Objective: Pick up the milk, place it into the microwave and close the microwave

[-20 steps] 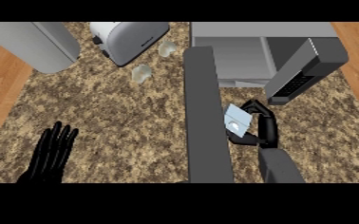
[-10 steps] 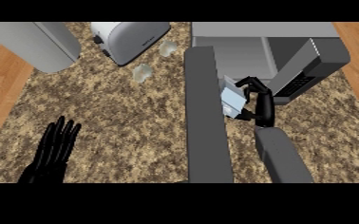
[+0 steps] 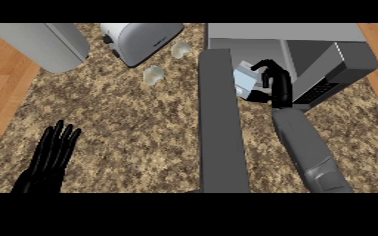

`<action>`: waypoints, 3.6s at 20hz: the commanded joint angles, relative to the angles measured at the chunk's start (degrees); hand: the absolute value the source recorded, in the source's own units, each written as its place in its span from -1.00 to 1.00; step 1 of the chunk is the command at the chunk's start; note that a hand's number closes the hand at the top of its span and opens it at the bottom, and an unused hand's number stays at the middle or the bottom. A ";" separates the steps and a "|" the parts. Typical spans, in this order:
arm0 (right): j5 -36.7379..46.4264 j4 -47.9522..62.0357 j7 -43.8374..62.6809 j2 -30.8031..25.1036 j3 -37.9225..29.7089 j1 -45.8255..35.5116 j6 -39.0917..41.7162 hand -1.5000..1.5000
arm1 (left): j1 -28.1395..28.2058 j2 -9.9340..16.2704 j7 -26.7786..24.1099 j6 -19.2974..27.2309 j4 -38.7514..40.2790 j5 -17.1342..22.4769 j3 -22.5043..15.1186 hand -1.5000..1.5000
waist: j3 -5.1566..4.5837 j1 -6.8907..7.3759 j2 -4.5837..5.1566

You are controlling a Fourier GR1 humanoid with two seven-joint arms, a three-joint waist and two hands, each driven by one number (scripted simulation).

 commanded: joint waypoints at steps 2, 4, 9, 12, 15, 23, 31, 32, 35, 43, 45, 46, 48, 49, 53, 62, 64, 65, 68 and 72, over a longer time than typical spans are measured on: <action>2.00 10.43 2.15 -2.65 -1.80 -8.20 -4.41 1.00 | 0.07 0.64 -3.26 -2.70 2.95 -0.38 0.76 -1.00 | 0.04 1.40 0.55; 2.49 12.70 -0.03 -1.06 -2.13 -8.53 -7.77 1.00 | -0.08 0.73 0.22 -1.93 -0.57 0.67 0.50 -1.00 | 0.09 1.43 0.54; 4.57 16.82 3.26 -7.41 -1.70 -12.80 -8.64 1.00 | -3.41 0.31 -0.74 -1.57 3.65 -1.25 0.20 -1.00 | 0.12 2.41 1.22; 5.48 17.79 4.31 -7.45 -1.57 -13.80 -14.68 1.00 | -3.02 0.72 0.61 0.81 1.43 -4.93 -0.86 -1.00 | 0.21 3.68 1.71; 4.96 18.20 5.01 -7.85 -2.72 -14.13 -19.17 1.00 | -3.75 1.68 0.23 0.75 2.03 -6.35 -0.59 -1.00 | 0.25 4.20 2.10; 9.15 22.00 7.97 -9.90 0.70 -16.30 -19.05 -1.00 | -5.03 0.14 -1.34 2.27 4.34 -9.48 -2.00 -1.00 | 0.21 4.61 2.34; 8.80 21.37 6.11 -7.72 0.42 -16.80 -11.83 -1.00 | -5.18 0.13 -1.39 0.40 4.69 -8.90 -3.16 -1.00 | 0.29 4.91 2.43; 8.11 20.71 4.59 -6.92 -0.24 -15.75 -11.42 -1.00 | -5.11 0.74 -1.03 0.37 4.52 -8.88 -2.63 -1.00 | 0.36 5.16 2.61; 7.09 20.03 4.00 -6.00 -1.22 -17.30 -8.33 -1.00 | -6.10 -0.36 -0.67 0.33 4.43 -8.47 -3.50 -1.00 | 0.30 4.70 2.24; 1.22 17.56 -6.06 -5.66 -7.06 -10.63 -1.33 -1.00 | -4.74 0.07 -2.35 -0.82 4.63 -8.52 -3.26 -1.00 | 0.27 2.92 1.54; 0.41 17.82 -6.98 -4.81 -7.93 -10.10 -0.47 -1.00 | -7.05 -1.55 -0.24 0.87 3.90 -9.35 -4.60 -1.00 | 0.29 2.58 1.55; -0.38 17.54 -7.96 -6.18 -8.76 -9.35 1.03 -1.00 | -4.57 -0.75 -3.93 -0.34 5.77 -10.73 -4.69 -1.00 | 0.22 2.43 1.35; -1.46 17.85 -8.29 -5.11 -9.83 -8.65 2.11 -1.00 | -5.56 -1.39 0.23 0.46 2.26 -8.80 -4.58 -1.00 | 0.22 1.95 1.01; -1.91 17.73 -10.03 -2.79 -10.23 -7.05 1.00 -1.00 | -4.69 -2.53 -2.45 0.85 4.32 -11.12 -6.23 -1.00 | 0.18 1.64 0.91; -2.64 17.76 -14.99 -3.34 -11.01 -2.86 5.05 -1.00 | -5.78 -1.43 -3.30 -0.53 5.39 -10.33 -4.85 -1.00 | 0.15 1.10 0.78; -4.87 16.86 -21.37 -0.62 -12.02 3.46 17.32 -1.00 | -10.69 -5.61 2.72 4.35 4.64 -13.61 -7.59 -1.00 | 0.09 -0.47 0.14; -5.04 16.06 -22.27 -0.21 -11.60 5.88 19.45 -1.00 | -9.98 -3.96 3.39 1.68 4.05 -10.35 -5.56 -1.00 | 0.03 -0.89 -0.13; -5.29 15.40 -23.34 -2.41 -11.53 8.86 22.24 -1.00 | -4.05 -3.32 1.13 1.25 0.55 -12.42 -7.77 -1.00 | 0.01 -1.02 -0.36; -6.52 12.23 -23.55 -0.74 -11.29 10.63 24.22 -1.00 | -5.75 -5.18 1.48 2.40 1.69 -13.63 -8.92 -1.00 | -0.03 -1.50 -0.50; -8.71 10.14 -25.21 1.18 -11.80 13.97 31.65 -1.00 | -5.69 -4.71 2.29 -0.04 1.76 -11.01 -8.75 -1.00 | -0.07 -2.07 -0.74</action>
